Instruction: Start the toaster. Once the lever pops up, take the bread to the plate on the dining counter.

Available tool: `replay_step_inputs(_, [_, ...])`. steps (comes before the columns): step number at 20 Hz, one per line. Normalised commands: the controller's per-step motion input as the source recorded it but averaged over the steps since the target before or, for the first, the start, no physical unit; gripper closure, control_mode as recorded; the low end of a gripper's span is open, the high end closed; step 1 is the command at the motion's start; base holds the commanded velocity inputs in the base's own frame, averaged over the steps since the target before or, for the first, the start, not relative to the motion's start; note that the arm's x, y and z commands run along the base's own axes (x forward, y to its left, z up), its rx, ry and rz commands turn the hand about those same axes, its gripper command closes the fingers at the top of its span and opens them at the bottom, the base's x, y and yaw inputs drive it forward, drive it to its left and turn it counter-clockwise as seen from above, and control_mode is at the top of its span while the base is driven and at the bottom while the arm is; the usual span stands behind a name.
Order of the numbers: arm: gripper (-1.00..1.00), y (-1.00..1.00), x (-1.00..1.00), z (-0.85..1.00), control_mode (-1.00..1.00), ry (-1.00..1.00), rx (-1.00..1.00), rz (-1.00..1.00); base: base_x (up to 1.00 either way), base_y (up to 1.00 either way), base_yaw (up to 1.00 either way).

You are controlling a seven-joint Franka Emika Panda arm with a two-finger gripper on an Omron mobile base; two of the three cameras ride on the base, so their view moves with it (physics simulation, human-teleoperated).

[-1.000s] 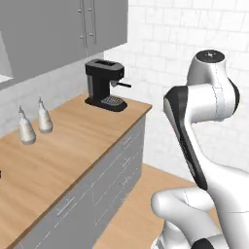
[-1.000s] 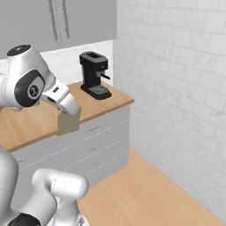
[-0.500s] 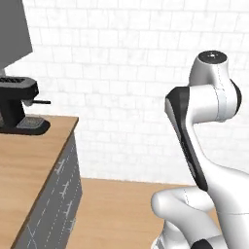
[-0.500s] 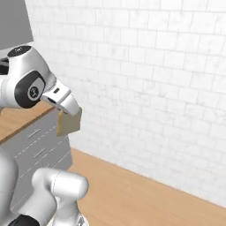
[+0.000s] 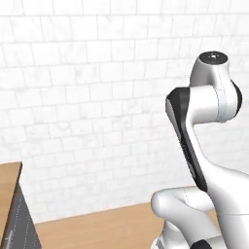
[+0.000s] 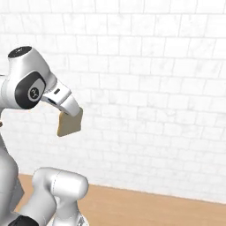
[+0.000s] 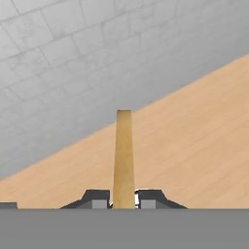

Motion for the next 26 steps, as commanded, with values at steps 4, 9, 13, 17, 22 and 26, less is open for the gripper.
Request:
replay_step_inputs(4, [1.0, 0.0, 0.0, 0.0, 1.0, 0.0, 0.0, 0.0, 0.84, 0.0, -0.52])
replay_step_inputs(9, [1.0, 0.0, 0.0, 0.0, 1.0, 0.0, 0.0, 0.0, 0.69, 0.0, -0.57])
replay_step_inputs(13, [1.0, 0.0, 0.0, 0.0, 1.0, 0.0, 0.0, 0.0, 0.58, 0.0, -0.61])
replay_step_inputs(17, [1.0, 0.0, 0.0, 0.0, 1.0, 0.0, 0.0, 0.0, 0.51, 0.0, -0.62])
replay_step_inputs(22, [1.0, 0.0, 0.0, 0.0, 1.0, 0.0, 0.0, 0.0, 0.49, 0.0, -0.62])
replay_step_inputs(26, [1.0, 0.0, 0.0, 0.0, 1.0, 0.0, 0.0, 0.0, 0.49, 0.0, -0.61])
